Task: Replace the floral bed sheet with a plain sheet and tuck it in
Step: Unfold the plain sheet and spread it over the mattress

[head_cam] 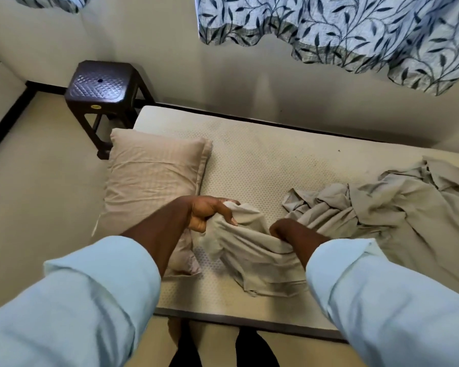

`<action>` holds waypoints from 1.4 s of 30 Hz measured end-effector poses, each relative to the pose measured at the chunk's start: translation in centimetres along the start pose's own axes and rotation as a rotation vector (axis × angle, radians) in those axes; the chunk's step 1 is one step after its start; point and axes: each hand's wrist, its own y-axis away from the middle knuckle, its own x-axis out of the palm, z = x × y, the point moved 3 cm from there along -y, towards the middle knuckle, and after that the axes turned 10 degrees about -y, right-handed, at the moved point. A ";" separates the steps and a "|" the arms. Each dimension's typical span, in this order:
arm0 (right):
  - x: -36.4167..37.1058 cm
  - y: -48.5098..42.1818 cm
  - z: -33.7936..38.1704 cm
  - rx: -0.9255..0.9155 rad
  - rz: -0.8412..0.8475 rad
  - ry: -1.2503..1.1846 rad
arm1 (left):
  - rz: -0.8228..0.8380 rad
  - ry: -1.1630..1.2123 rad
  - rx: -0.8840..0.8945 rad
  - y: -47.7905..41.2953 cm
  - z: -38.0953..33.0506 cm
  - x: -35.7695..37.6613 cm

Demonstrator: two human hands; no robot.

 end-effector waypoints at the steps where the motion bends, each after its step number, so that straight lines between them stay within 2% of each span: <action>1: 0.2 -0.1 0.1 -0.013 -0.010 0.017 | 0.018 -0.002 -0.017 0.4 0.3 -0.4; 3: 0.4 -2.1 0.1 -0.039 -0.098 -0.013 | 0.032 0.009 -0.053 1.2 1.1 -1.3; 5: 0.0 -2.7 0.3 -0.043 -0.262 -0.089 | 0.041 0.014 -0.073 2.0 2.2 -2.0; 8: -2.0 1.1 2.0 -0.050 -0.489 -0.221 | 0.104 -0.062 -0.102 3.3 4.0 -2.6; 11: -5.5 3.1 4.0 -0.041 -0.647 -0.368 | 0.094 -0.097 -0.134 5.2 5.4 -3.6; 14: -9.9 4.0 7.2 -0.143 -0.713 -0.588 | -0.039 -0.019 -0.137 7.3 6.2 -5.1; 18: -16.7 7.4 14.8 -0.434 -0.851 -0.876 | -0.252 0.014 -0.182 10.3 6.9 -7.2; 20: -19.5 10.0 19.6 -0.611 -0.851 -0.942 | -0.314 0.044 -0.178 11.8 6.9 -8.1; 23: -21.4 13.7 26.8 -0.860 -0.836 -0.882 | -0.340 0.088 -0.152 13.5 6.4 -9.3; 27: -18.7 15.8 34.0 -1.074 -0.705 -0.745 | -0.378 0.046 -0.204 15.6 7.4 -11.0; 29: -16.9 15.2 35.7 -1.094 -0.645 -0.738 | -0.453 -0.039 -0.279 16.5 9.2 -12.2; 32: -15.4 12.7 36.6 -1.040 -0.652 -0.674 | -0.539 -0.215 -0.440 17.6 12.7 -13.9; 37: -14.4 9.3 36.7 -0.903 -0.604 -0.618 | -0.476 -0.392 -0.600 17.4 16.3 -15.7; 42: -15.2 8.3 38.5 -0.810 -0.604 -0.788 | -0.440 -0.584 -0.709 17.9 16.6 -17.1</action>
